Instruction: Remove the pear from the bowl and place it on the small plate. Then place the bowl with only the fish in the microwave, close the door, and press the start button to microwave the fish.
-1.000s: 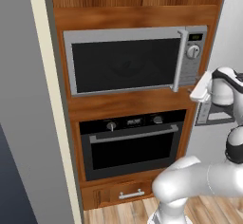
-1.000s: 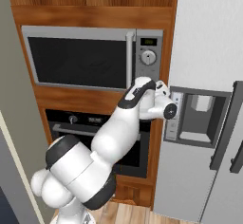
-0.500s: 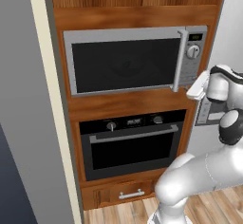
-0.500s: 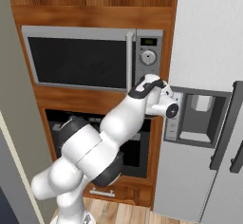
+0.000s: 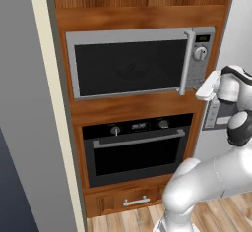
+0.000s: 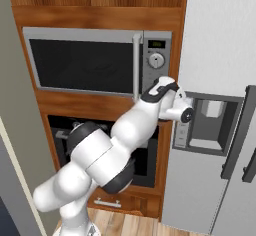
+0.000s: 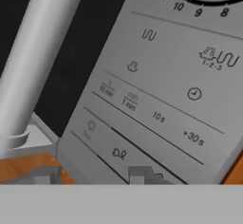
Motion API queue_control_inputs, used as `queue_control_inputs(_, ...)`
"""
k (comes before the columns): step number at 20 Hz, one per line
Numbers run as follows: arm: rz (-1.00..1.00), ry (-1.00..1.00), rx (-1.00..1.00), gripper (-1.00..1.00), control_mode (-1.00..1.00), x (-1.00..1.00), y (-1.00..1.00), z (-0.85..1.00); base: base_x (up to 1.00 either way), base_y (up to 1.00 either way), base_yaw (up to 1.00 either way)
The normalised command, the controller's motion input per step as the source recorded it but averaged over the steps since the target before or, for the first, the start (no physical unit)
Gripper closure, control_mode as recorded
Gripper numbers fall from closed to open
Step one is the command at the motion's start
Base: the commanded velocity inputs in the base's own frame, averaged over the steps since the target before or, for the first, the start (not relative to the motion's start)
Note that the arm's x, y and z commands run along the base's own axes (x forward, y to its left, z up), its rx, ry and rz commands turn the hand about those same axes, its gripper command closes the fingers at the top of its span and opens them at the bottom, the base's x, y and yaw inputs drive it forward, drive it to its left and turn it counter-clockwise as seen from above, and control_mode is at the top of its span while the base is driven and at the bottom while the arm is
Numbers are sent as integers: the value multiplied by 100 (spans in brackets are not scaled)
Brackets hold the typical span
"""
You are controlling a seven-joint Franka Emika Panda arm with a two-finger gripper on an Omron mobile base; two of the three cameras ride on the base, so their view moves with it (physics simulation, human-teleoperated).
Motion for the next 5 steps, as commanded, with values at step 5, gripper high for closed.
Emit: queue_control_inputs(5,0,4,0,-100,-100,12,3,-13,0,0,0)
